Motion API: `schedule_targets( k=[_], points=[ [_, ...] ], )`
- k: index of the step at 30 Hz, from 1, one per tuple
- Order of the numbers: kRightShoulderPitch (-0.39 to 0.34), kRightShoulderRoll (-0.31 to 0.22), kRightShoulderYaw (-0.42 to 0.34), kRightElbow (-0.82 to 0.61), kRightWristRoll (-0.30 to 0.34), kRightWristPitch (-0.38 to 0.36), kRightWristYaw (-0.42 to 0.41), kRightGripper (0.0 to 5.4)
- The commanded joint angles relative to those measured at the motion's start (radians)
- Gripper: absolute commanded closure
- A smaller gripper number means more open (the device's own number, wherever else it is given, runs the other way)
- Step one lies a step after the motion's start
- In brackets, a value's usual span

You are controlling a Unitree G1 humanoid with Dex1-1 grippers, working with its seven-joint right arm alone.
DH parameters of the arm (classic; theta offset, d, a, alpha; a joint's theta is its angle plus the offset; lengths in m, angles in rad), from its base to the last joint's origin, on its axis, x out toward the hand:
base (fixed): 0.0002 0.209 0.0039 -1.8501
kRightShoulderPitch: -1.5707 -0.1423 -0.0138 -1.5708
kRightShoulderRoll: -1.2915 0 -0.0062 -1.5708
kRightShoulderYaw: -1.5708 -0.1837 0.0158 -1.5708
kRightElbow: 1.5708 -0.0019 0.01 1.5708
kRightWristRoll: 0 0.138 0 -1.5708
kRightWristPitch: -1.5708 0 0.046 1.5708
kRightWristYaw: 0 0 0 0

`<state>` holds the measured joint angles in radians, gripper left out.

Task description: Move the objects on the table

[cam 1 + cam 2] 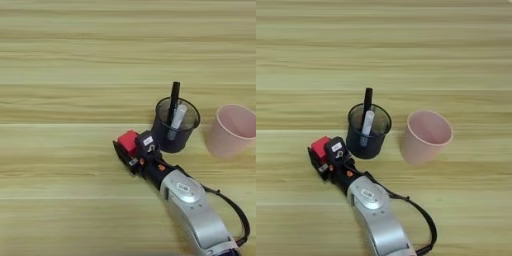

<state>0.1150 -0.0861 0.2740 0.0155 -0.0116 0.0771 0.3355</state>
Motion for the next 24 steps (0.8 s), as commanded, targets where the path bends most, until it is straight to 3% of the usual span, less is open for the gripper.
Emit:
schedule_targets(
  k=[1, 8, 24],
  points=[
    [0.002, -0.001, -0.004, 0.020, 0.001, 0.014, -0.007, 3.07],
    [0.005, -0.001, -0.002, 0.010, 0.000, 0.015, -0.007, 3.07],
    [0.093, -0.022, 0.074, -0.327, -0.017, 0.101, -0.007, 3.07]
  ],
)
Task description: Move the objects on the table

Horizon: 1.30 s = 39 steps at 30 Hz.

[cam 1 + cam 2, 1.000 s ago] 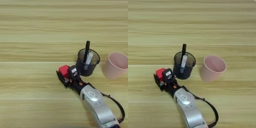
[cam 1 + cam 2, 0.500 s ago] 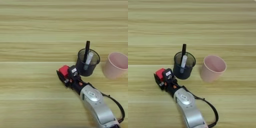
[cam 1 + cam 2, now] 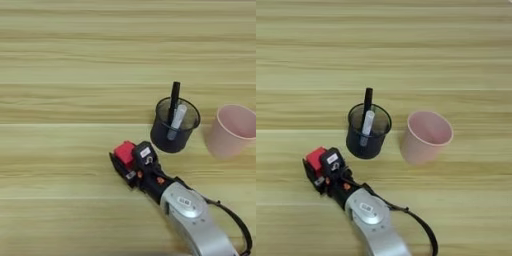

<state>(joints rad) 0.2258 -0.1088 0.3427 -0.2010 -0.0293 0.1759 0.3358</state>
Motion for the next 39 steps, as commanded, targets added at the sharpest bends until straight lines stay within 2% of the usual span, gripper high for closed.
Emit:
schedule_targets(
  k=[1, 15, 21, 32, 39],
  points=[
    [-0.014, -0.001, 0.009, -0.134, 0.001, 0.009, -0.008, 3.07],
    [0.017, -0.036, 0.042, -0.416, 0.001, 0.106, -0.011, 3.07],
    [0.009, -0.046, 0.026, -0.520, 0.017, 0.156, -0.014, 3.07],
    [-0.033, -0.059, -0.080, -0.631, 0.062, 0.230, -0.015, 3.07],
    [-0.080, -0.077, -0.212, -0.688, 0.122, 0.278, -0.012, 3.07]
  ],
)
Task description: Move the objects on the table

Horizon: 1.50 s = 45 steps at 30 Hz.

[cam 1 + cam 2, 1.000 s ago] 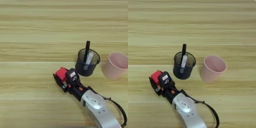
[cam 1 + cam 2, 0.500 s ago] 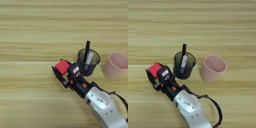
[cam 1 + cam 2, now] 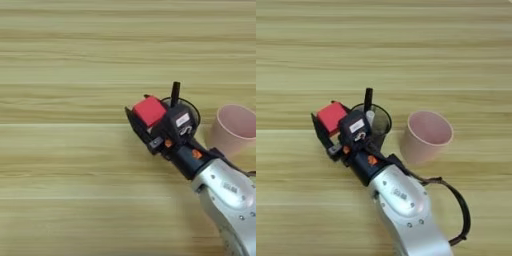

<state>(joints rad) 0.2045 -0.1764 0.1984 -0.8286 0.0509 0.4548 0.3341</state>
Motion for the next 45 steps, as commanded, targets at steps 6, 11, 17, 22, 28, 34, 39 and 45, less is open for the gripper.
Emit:
schedule_targets(
  k=[6, 11, 17, 22, 28, 34, 39, 45],
  points=[
    [-0.114, -0.037, -0.210, -0.083, 0.112, 0.040, -0.011, 3.07],
    [-0.152, -0.063, -0.306, -0.071, 0.152, 0.055, -0.012, 3.07],
    [-0.190, -0.112, -0.449, -0.006, 0.201, 0.054, -0.006, 3.07],
    [-0.200, -0.170, -0.568, 0.071, 0.226, 0.033, 0.005, 3.07],
    [-0.212, -0.213, -0.658, 0.173, 0.241, 0.008, 0.013, 3.07],
    [-0.239, -0.243, -0.726, 0.305, 0.250, -0.010, 0.007, 3.07],
    [-0.256, -0.263, -0.752, 0.407, 0.235, -0.036, -0.007, 3.07],
    [-0.260, -0.286, -0.768, 0.519, 0.217, -0.076, -0.019, 3.07]
  ],
)
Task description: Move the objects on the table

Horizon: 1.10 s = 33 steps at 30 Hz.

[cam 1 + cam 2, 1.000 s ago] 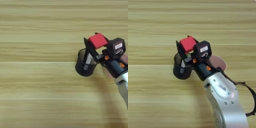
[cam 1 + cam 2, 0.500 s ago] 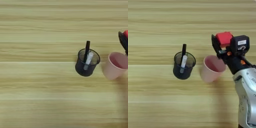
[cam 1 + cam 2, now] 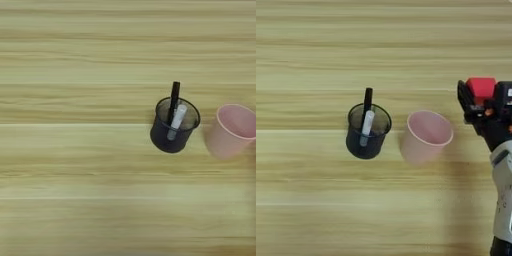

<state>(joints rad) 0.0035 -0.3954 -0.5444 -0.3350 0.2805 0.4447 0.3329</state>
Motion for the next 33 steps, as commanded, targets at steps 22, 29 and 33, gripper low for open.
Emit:
schedule_targets(
  k=[22, 29, 33],
  points=[
    [-0.091, -0.079, 0.062, 0.520, -0.086, -0.249, 0.000, 3.07],
    [-0.087, -0.078, 0.098, 0.578, -0.096, -0.274, 0.003, 3.07],
    [-0.083, -0.088, 0.110, 0.605, -0.105, -0.268, -0.001, 3.07]
  ],
)
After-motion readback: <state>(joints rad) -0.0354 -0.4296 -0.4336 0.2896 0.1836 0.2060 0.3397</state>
